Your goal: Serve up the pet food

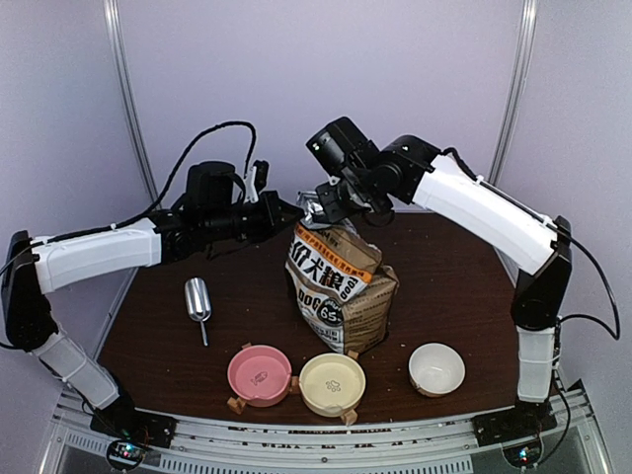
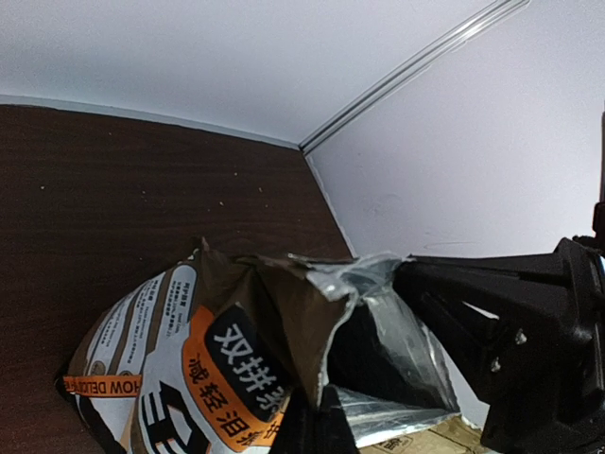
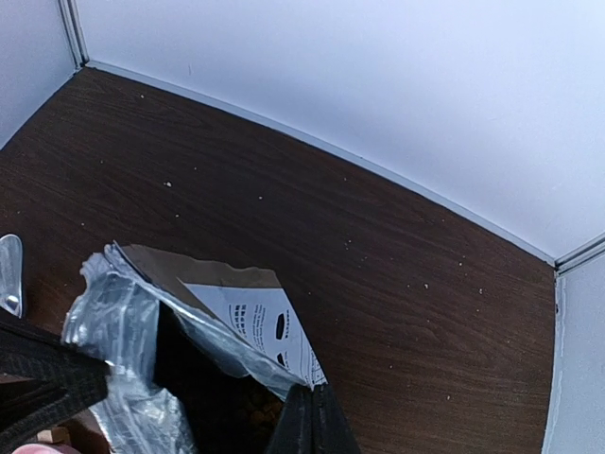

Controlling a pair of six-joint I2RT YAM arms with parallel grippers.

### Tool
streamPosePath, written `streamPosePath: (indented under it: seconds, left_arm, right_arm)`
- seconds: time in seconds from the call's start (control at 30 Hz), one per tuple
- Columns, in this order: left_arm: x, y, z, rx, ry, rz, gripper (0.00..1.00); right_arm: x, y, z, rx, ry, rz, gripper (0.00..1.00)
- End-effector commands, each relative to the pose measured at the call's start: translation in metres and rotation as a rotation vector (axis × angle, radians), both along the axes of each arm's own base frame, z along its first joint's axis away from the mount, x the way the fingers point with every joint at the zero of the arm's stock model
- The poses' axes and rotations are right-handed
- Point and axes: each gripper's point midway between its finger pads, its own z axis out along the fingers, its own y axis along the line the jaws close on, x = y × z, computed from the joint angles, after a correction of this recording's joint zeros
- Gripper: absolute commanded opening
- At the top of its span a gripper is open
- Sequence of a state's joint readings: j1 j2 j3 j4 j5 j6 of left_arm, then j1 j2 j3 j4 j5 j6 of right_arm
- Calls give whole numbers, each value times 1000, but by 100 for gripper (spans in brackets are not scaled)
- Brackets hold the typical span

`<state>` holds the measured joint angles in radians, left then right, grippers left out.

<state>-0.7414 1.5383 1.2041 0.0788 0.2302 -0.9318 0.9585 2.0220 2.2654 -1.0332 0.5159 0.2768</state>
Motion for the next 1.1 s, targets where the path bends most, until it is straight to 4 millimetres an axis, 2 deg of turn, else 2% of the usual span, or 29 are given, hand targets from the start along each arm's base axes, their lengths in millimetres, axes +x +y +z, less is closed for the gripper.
streamPosePath:
  seconds: [0.0,0.2,0.3,0.33,0.43,0.5,0.57,0.67,0.87,1.07]
  left_arm:
    - [-11,21,56,-28,-115,35,0]
    - [-18,38,68,27,-135,63,0]
    - [-19,39,69,62,-138,55,0]
    - [-20,38,70,67,-140,48,2]
    - [-23,36,71,76,-141,25,29]
    - [-26,32,71,76,-136,2,45]
    - [-30,27,70,75,-130,-11,57]
    - [-37,16,67,75,-117,-32,69]
    - [-41,0,50,72,-44,-40,76]
    - [-44,-13,43,41,-9,-52,75]
  right_arm:
    - [16,-41,27,14,-54,-99,0]
    - [20,-52,27,1,-48,-113,0]
    - [18,-44,26,33,-10,-51,0]
    - [15,-40,27,46,2,-22,0]
    - [2,-24,32,103,49,93,2]
    - [-8,-19,36,134,75,145,18]
    - [-17,-20,39,152,92,170,33]
    - [-27,-23,45,171,92,187,45]
    - [-46,-12,44,182,115,243,65]
    - [-42,-7,18,116,137,210,67]
